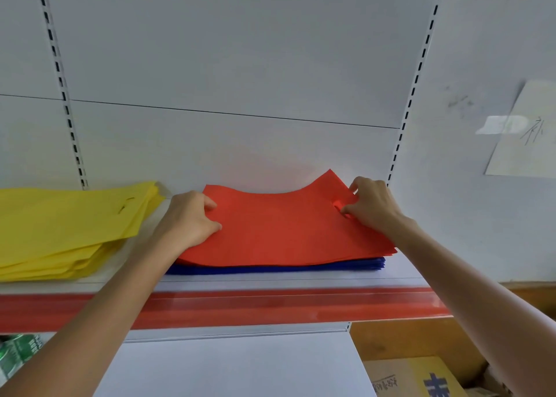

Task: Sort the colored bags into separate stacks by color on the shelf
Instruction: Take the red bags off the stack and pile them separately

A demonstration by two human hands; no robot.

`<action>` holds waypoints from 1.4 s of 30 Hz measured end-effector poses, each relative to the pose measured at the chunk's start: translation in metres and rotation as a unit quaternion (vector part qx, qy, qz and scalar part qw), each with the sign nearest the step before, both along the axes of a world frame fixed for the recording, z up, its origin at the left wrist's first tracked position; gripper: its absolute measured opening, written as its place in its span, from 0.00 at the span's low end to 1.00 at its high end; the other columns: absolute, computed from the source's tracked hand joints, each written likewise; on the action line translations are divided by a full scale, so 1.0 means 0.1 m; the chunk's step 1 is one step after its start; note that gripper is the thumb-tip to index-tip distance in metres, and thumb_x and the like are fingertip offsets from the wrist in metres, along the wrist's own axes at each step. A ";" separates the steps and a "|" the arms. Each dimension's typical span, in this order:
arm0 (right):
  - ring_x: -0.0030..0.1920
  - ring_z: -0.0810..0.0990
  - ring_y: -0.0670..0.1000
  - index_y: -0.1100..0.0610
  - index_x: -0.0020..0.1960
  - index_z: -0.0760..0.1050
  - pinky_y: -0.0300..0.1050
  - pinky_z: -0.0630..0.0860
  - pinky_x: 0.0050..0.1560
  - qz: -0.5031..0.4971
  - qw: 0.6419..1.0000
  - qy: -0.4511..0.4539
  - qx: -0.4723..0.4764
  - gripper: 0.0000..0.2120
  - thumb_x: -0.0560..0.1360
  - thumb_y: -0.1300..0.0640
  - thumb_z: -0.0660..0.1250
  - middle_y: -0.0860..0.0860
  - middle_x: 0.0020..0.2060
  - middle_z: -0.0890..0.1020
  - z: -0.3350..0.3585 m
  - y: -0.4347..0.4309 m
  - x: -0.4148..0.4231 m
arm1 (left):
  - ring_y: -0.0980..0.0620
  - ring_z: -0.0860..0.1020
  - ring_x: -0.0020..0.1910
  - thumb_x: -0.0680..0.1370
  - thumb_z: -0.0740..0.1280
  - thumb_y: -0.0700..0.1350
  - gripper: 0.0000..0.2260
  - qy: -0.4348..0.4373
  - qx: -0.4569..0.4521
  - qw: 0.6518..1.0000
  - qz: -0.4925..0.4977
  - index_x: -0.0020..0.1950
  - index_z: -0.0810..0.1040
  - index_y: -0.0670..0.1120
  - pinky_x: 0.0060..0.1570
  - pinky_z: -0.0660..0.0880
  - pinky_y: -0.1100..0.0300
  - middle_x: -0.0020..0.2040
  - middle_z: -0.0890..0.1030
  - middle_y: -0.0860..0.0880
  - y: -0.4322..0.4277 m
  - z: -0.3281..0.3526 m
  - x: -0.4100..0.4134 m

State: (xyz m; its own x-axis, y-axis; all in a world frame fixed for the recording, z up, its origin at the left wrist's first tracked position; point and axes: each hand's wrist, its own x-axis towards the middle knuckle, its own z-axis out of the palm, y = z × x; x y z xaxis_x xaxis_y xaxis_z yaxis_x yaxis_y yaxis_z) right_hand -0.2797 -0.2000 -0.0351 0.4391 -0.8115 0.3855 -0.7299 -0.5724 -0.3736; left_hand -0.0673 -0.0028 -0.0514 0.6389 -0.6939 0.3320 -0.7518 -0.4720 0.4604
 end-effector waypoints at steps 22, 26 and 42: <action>0.51 0.77 0.61 0.58 0.57 0.74 0.46 0.66 0.43 -0.046 0.986 0.051 -0.154 0.17 0.74 0.49 0.65 0.56 0.51 0.80 0.57 0.97 0.78 | 0.50 0.74 0.62 0.74 0.69 0.52 0.19 -0.053 -0.106 0.992 -0.052 0.64 0.76 0.50 0.60 0.68 0.58 0.66 0.75 0.51 1.03 0.39 0.89; 0.50 0.77 0.61 0.59 0.56 0.75 0.46 0.65 0.43 -0.033 0.985 0.026 -0.167 0.17 0.74 0.48 0.64 0.57 0.50 0.79 0.60 1.59 1.53 | 0.51 0.73 0.63 0.73 0.69 0.52 0.20 -0.062 -0.102 0.991 -0.055 0.64 0.76 0.50 0.63 0.67 0.58 0.65 0.75 0.51 1.67 0.36 1.61; 0.51 0.77 0.61 0.59 0.58 0.74 0.47 0.67 0.44 -0.022 0.985 0.051 -0.166 0.20 0.75 0.45 0.62 0.58 0.51 0.79 0.58 3.45 3.71 | 0.50 0.72 0.64 0.75 0.68 0.49 0.17 -0.032 -0.089 0.995 -0.030 0.63 0.76 0.48 0.60 0.65 0.62 0.64 0.76 0.48 3.70 0.49 3.77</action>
